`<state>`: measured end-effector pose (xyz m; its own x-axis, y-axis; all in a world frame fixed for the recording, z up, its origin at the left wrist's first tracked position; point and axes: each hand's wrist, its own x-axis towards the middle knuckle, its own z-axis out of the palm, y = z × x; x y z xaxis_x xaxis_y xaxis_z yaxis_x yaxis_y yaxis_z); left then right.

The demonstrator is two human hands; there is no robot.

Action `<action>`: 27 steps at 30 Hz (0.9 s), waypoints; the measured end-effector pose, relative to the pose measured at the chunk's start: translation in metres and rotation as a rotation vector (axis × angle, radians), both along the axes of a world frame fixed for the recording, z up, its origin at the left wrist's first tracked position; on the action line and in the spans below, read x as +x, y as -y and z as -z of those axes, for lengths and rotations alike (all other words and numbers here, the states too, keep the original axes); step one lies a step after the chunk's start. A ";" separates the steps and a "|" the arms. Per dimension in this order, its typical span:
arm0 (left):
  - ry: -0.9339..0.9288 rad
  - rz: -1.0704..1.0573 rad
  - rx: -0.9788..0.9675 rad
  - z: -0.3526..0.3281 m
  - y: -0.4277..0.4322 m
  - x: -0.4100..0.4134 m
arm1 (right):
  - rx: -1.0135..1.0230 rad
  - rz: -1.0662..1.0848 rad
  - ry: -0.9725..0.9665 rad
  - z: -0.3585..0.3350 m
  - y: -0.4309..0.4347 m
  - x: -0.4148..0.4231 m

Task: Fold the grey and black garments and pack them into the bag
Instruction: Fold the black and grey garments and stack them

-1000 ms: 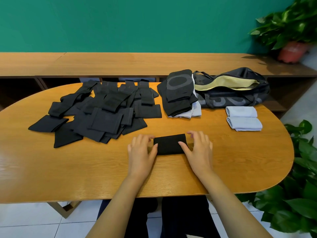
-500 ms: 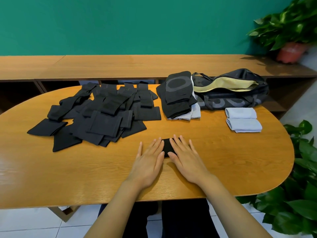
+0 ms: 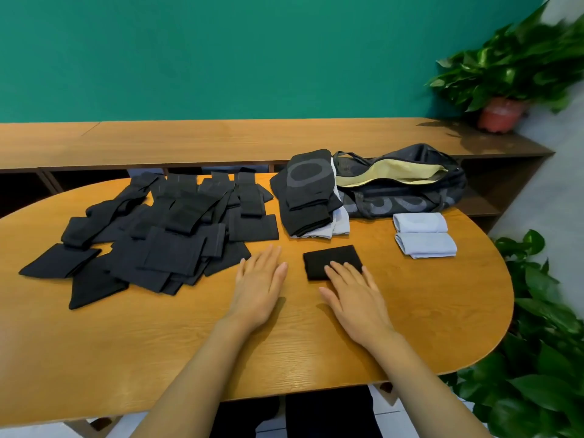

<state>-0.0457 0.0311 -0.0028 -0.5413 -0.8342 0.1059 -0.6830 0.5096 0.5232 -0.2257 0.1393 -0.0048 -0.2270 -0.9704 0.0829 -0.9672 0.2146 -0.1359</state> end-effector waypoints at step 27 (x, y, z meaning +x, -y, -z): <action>0.005 -0.147 -0.109 0.024 0.010 0.004 | 0.099 0.335 -0.171 -0.001 0.053 -0.104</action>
<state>-0.0414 0.0214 -0.0266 -0.4147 -0.8882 0.1976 -0.7570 0.4573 0.4668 -0.3298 0.0861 -0.0039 -0.5239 -0.8499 0.0567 -0.8481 0.5267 0.0581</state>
